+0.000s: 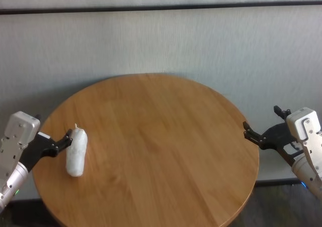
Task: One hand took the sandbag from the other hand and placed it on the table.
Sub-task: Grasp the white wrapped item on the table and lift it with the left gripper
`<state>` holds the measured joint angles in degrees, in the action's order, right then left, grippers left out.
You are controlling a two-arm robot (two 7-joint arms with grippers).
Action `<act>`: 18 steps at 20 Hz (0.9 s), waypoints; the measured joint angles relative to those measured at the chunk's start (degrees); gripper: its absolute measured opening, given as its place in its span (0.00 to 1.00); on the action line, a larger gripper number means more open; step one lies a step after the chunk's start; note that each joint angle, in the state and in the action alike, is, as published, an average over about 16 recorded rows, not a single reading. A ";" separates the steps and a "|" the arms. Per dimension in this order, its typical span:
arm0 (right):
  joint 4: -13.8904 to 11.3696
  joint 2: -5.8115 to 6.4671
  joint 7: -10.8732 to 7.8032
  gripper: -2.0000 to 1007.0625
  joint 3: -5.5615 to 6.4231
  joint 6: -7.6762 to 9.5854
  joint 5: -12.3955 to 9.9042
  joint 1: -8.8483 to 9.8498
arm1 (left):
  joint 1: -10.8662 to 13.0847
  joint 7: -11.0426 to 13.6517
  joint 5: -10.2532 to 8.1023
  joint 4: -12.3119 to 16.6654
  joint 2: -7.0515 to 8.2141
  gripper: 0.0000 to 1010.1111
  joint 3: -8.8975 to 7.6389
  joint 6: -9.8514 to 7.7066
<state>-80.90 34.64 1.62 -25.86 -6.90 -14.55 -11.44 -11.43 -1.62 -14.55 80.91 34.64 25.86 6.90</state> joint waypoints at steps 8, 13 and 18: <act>0.00 0.00 0.00 1.00 0.00 0.00 0.00 0.00 | 0.00 0.00 0.00 0.00 0.00 0.99 0.00 0.00; 0.00 0.00 0.00 1.00 0.00 0.00 0.00 0.00 | 0.00 0.00 0.00 0.00 0.00 0.99 0.00 0.00; 0.00 0.00 0.00 1.00 0.00 0.00 0.00 0.00 | 0.00 0.00 0.00 0.00 0.00 0.99 0.00 0.00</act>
<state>-80.90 34.64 1.62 -25.86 -6.90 -14.55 -11.44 -11.43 -1.62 -14.55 80.91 34.64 25.86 6.90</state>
